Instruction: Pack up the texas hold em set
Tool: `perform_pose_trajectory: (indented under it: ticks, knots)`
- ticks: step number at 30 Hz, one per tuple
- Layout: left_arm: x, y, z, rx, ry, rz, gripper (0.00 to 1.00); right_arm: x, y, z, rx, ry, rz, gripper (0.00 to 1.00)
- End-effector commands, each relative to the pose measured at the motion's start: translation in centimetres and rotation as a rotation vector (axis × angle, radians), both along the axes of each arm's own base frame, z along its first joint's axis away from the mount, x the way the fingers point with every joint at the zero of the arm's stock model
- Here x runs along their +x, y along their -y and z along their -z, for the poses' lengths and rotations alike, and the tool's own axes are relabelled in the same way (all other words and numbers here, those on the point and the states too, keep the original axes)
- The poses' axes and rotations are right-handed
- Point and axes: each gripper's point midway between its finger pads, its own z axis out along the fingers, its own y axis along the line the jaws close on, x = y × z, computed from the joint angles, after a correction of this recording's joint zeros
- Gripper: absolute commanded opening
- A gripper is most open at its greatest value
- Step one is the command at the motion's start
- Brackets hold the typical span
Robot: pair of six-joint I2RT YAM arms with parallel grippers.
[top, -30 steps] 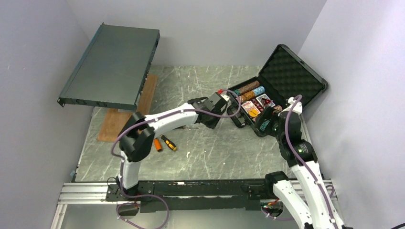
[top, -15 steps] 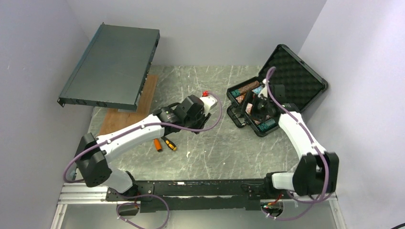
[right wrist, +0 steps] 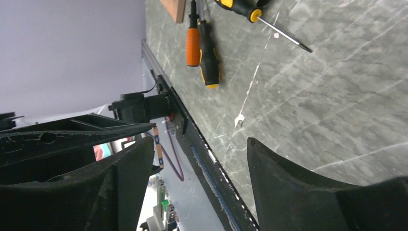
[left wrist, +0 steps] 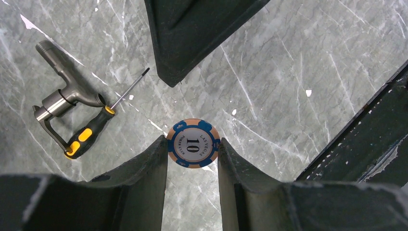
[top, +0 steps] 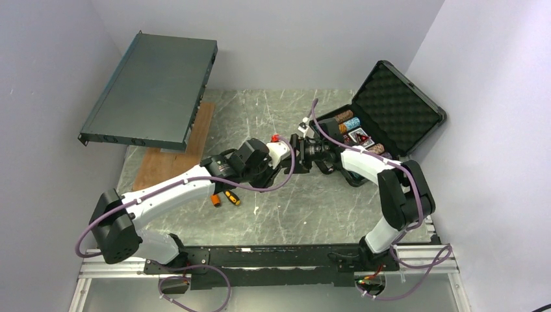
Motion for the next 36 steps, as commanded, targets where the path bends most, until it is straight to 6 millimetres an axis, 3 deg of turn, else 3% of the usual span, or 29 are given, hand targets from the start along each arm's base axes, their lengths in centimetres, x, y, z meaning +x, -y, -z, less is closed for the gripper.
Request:
perform_pose_trajectory:
  ticks: [1, 6, 19, 23, 27, 29, 32, 34, 36]
  knots:
    - [0.3, 0.8, -0.9, -0.039, 0.031, 0.03, 0.2, -0.3, -1.4, -1.9, 0.124, 0.053, -0.06, 0.71]
    - [0.3, 1.2, -0.7, -0.04, 0.022, 0.038, 0.2, -2.0, -2.3, -1.0, 0.13, 0.028, -0.121, 0.66]
    - [0.4, 1.7, 0.1, -0.021, -0.003, 0.043, 0.19, -5.1, -4.4, -0.3, 0.182, -0.022, -0.218, 0.38]
    - [0.5, 1.8, 0.1, -0.021, -0.007, 0.039, 0.18, -5.8, -4.4, 0.0, 0.187, -0.035, -0.228, 0.27]
    - [0.6, 1.7, 0.1, -0.021, -0.007, 0.03, 0.19, -5.9, -4.3, -0.1, 0.195, -0.035, -0.217, 0.09]
    - [0.4, 1.6, -0.1, -0.027, -0.006, 0.027, 0.26, -5.9, -4.3, -0.1, 0.199, -0.034, -0.216, 0.0]
    - [0.2, 1.3, -0.9, -0.05, 0.002, 0.017, 0.47, -5.5, -4.1, 0.4, 0.156, -0.006, -0.204, 0.0]
    - [-0.1, 0.9, -1.8, -0.075, 0.011, 0.009, 0.66, -4.2, -3.3, 1.1, 0.064, 0.044, -0.159, 0.0]
    - [0.1, -0.3, -3.3, -0.095, 0.046, -0.037, 0.79, -2.2, -1.3, 2.5, -0.122, 0.1, -0.07, 0.0]
